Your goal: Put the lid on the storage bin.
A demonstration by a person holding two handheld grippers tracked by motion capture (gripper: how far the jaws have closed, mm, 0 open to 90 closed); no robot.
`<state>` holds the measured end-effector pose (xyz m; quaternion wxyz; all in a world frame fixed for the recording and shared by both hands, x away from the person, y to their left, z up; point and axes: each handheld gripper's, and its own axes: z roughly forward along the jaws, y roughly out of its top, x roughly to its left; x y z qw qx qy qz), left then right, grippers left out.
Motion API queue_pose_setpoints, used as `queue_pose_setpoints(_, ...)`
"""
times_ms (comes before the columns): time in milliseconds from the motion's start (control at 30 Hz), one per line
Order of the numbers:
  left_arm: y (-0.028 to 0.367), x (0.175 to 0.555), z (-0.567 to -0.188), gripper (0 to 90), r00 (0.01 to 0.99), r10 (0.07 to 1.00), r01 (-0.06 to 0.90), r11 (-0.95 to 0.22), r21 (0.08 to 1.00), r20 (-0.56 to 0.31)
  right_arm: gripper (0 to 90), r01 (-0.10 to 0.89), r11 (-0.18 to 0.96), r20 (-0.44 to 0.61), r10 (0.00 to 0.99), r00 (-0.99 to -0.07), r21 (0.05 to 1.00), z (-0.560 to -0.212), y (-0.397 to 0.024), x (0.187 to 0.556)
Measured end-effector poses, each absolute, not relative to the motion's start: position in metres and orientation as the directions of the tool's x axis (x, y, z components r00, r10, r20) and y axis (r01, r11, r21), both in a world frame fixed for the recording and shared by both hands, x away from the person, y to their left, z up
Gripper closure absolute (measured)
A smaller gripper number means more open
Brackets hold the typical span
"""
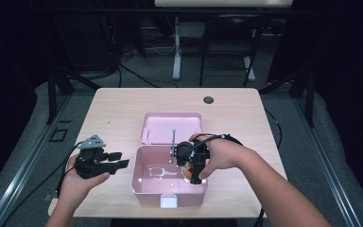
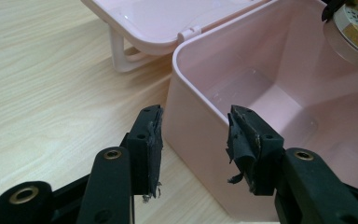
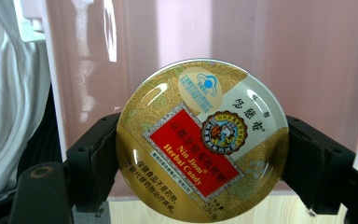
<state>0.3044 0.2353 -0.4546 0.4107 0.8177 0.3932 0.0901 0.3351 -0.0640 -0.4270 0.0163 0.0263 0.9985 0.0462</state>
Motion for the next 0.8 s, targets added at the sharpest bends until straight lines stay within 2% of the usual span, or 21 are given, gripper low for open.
queue_pose_setpoints(500, 0.241, 0.297, -0.456, 54.8, 0.665, 0.726, 0.576, -0.347, 0.74, -0.177, 19.8, 0.015, 0.998, -0.011, 0.015, -1.0, 0.058, -0.443, -0.058, 0.348)
queue_pose_setpoints(800, 0.241, 0.298, -0.457, 54.8, 0.662, 0.726, 0.58, -0.34, 0.74, -0.185, 19.8, 0.053, 0.996, 0.003, 0.053, -0.999, 0.075, -0.457, -0.061, 0.352)
